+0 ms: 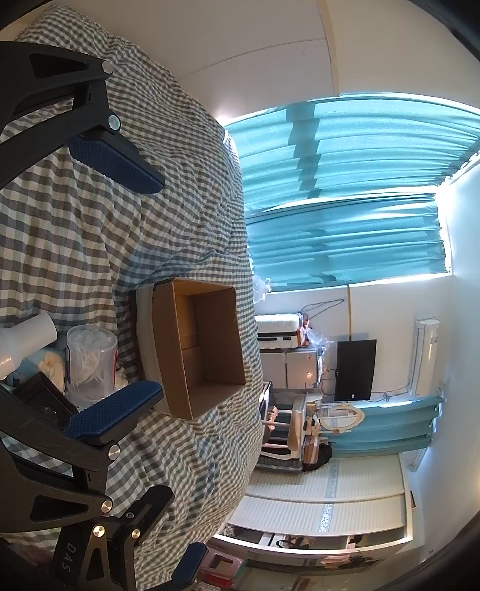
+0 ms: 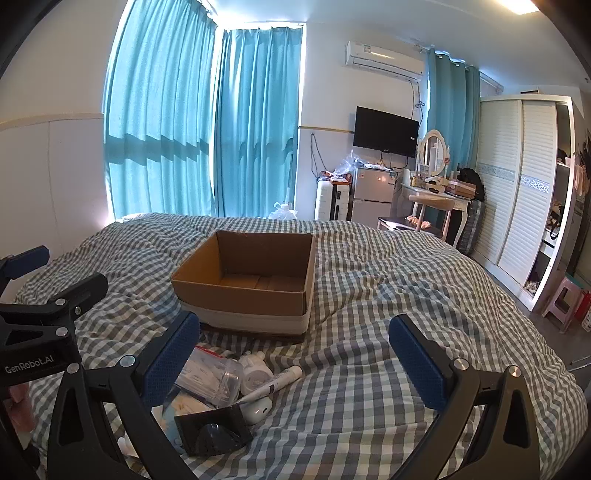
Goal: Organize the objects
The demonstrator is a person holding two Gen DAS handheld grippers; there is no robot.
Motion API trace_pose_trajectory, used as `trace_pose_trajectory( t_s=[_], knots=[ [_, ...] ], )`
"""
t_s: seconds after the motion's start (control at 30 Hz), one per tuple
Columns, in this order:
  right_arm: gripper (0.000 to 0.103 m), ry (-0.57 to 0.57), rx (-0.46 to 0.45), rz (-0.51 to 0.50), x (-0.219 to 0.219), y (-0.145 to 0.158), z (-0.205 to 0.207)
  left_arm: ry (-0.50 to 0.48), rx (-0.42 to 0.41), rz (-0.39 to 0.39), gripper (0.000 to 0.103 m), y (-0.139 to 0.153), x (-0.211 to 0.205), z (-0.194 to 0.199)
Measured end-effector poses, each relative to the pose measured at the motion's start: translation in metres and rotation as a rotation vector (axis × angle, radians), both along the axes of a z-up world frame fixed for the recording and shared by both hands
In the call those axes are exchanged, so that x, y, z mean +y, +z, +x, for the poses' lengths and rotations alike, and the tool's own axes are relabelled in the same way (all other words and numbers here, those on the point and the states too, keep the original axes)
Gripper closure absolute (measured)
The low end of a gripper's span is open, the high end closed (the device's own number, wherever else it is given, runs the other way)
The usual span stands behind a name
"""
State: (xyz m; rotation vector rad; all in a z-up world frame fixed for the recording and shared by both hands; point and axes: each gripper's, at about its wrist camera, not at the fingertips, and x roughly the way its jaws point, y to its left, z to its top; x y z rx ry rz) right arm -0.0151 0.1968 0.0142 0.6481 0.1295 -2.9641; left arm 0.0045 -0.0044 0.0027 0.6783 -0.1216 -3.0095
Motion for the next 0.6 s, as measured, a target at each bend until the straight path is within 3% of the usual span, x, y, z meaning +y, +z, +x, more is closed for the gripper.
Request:
trace_pose_trajectory(
  t_s=[0.23,0.6],
  knots=[
    [0.0,0.02,-0.001,0.003,-0.002,0.007,0.005,0.019,-0.044,-0.015,0.0,-0.001,-0.001,0.0],
    [0.0,0.082,-0.1,0.047,-0.015,-0.019,-0.005,0.0,-0.233,-0.016,0.0,-0.046,-0.006,-0.017]
  ],
)
